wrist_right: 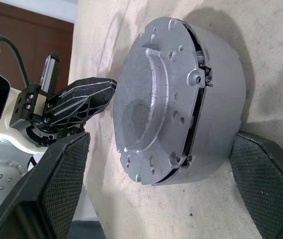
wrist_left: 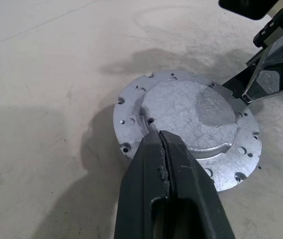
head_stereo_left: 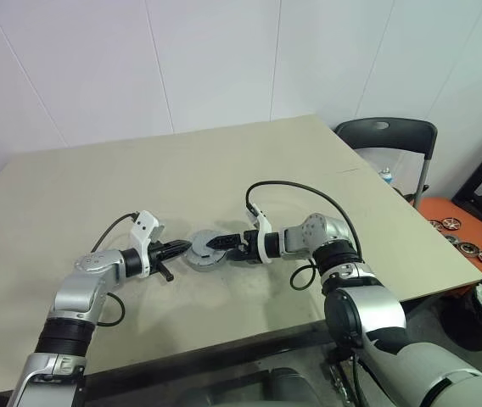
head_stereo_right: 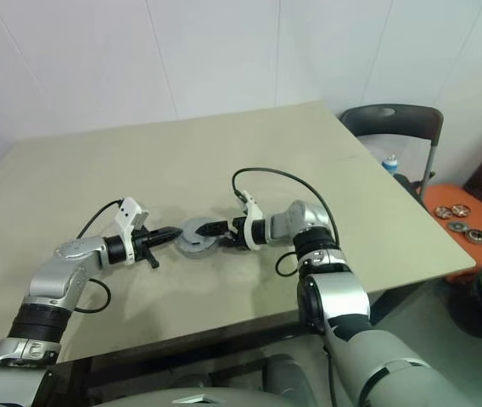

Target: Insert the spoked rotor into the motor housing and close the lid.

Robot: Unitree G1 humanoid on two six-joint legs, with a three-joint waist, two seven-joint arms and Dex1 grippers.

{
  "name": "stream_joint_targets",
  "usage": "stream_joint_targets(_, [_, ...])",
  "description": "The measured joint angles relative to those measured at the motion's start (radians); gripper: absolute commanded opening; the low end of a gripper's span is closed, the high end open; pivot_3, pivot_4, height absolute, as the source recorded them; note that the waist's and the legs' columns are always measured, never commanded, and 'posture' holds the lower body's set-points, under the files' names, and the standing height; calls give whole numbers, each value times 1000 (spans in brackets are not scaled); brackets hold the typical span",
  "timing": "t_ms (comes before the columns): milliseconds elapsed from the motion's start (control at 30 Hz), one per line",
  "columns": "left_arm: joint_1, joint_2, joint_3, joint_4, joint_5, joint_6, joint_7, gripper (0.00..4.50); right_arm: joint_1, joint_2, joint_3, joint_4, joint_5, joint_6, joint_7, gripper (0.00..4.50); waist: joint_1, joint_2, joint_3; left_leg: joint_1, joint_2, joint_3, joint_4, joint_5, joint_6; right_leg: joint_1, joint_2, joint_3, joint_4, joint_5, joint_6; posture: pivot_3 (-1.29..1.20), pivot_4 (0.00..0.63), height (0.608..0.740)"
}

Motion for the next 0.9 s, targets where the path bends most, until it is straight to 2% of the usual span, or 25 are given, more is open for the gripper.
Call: stream_joint_targets(900, [16,34,-9,-16,2,33,-44,0,-12,2,-40,46,7,-25,-13,4458,1,0,0,1,0,0,1,0,0,1,0,0,0,0,0,0,0,740])
